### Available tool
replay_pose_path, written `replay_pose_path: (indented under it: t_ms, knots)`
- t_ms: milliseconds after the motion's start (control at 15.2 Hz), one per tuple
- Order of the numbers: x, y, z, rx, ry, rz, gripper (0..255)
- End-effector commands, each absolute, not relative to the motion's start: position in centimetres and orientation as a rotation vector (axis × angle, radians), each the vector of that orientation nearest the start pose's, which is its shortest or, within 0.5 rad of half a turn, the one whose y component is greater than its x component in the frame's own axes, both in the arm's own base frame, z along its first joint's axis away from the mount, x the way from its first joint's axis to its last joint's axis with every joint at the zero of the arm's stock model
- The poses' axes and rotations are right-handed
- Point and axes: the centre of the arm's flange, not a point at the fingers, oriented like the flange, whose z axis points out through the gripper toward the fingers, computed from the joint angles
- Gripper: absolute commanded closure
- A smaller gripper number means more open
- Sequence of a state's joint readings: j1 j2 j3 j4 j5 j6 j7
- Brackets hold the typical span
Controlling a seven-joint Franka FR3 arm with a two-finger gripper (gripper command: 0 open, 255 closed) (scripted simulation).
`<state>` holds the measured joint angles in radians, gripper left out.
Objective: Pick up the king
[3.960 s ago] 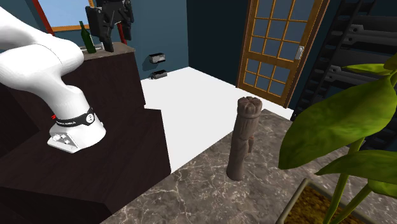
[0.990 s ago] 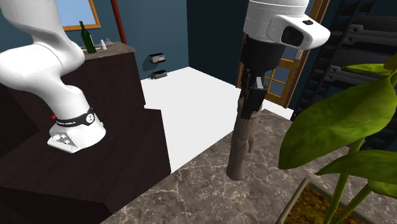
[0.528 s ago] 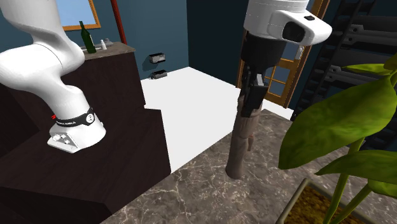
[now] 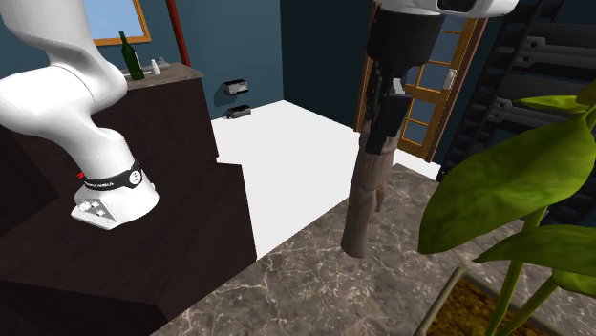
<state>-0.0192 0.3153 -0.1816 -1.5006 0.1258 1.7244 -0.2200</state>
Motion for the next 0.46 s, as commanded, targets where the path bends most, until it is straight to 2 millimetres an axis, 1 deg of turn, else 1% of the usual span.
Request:
replay_pose_path:
  t_ms: [0,264,396]
  knots:
    - [63.9,-10.3,49.4,-3.056,-0.002,0.106,255]
    - [63.9,-10.3,51.6,-3.056,-0.002,0.106,255]
    - [63.9,-10.3,51.6,-3.056,-0.002,0.106,255]
